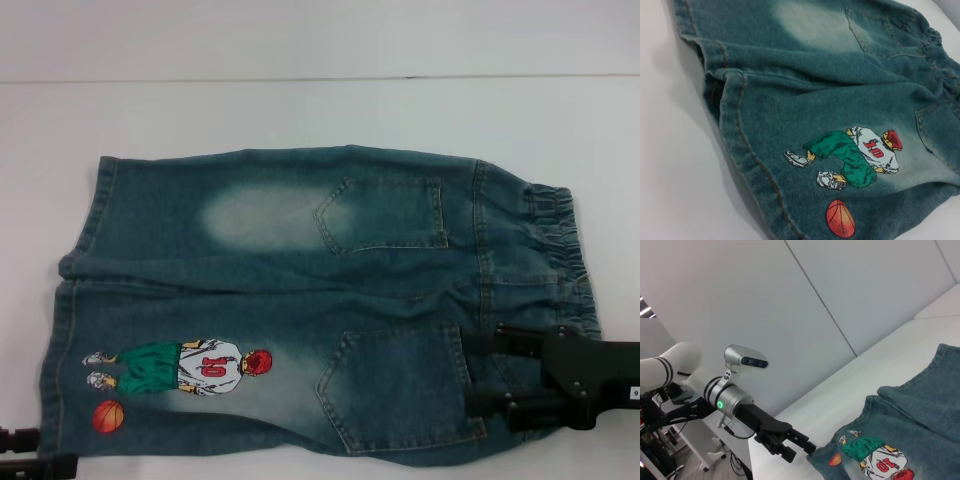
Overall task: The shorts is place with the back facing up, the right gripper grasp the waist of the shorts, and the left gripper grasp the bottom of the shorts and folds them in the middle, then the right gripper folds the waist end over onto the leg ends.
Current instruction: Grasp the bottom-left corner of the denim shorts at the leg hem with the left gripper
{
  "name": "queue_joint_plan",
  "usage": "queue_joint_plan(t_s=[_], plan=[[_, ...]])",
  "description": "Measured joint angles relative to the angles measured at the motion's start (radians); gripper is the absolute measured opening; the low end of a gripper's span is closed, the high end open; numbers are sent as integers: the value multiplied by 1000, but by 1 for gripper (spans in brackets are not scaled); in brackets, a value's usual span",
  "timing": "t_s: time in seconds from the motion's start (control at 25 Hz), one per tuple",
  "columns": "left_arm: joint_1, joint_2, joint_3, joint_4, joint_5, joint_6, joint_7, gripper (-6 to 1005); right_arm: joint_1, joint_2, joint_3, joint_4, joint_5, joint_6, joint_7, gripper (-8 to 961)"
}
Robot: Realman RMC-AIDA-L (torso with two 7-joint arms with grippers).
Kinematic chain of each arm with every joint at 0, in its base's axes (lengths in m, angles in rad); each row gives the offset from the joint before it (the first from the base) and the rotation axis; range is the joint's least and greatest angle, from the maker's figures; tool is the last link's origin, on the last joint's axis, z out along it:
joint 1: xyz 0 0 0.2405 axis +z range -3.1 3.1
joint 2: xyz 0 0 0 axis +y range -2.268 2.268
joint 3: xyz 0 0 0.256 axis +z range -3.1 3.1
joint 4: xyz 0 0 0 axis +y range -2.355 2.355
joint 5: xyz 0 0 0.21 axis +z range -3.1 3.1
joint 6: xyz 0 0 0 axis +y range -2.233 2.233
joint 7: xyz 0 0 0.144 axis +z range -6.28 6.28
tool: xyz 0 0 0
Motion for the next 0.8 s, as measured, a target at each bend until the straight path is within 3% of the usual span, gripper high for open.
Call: queue_joint_plan(t_s=[0.8], plan=[[-26,-18,3,0,-10,35,8,934,-2,1,0,0,0,12,0,943]])
